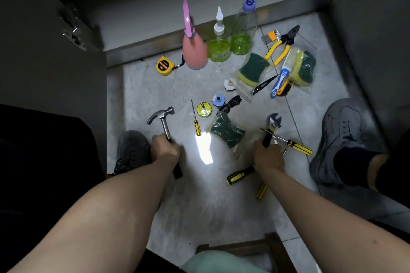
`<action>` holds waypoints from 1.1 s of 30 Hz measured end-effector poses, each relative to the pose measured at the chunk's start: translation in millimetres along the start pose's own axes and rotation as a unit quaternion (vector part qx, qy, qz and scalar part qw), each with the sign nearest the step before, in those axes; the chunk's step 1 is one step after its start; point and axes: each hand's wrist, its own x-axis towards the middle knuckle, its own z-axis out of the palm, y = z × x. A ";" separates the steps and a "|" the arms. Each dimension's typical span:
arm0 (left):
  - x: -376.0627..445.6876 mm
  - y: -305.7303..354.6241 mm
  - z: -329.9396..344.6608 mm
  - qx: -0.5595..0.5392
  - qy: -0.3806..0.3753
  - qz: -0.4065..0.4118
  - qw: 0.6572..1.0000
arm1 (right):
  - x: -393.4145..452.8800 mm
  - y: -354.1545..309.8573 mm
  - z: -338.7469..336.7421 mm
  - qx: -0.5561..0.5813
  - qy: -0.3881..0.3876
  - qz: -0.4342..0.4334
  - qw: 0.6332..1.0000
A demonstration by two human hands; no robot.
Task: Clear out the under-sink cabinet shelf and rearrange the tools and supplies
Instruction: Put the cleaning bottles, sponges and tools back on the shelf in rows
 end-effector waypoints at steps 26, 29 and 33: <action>-10.7 -27.8 2.1 -0.051 -0.006 0.046 0.998 | -88.1 -39.4 87.3 -0.165 -0.058 -0.419 0.891; -21.7 -46.8 8.7 -0.120 -0.030 0.025 0.992 | -80.4 -42.0 113.9 -0.212 -0.096 -0.397 0.888; -31.7 -53.6 12.0 -0.178 -0.023 -0.020 0.983 | -73.6 -40.2 127.6 -0.305 -0.114 -0.413 0.850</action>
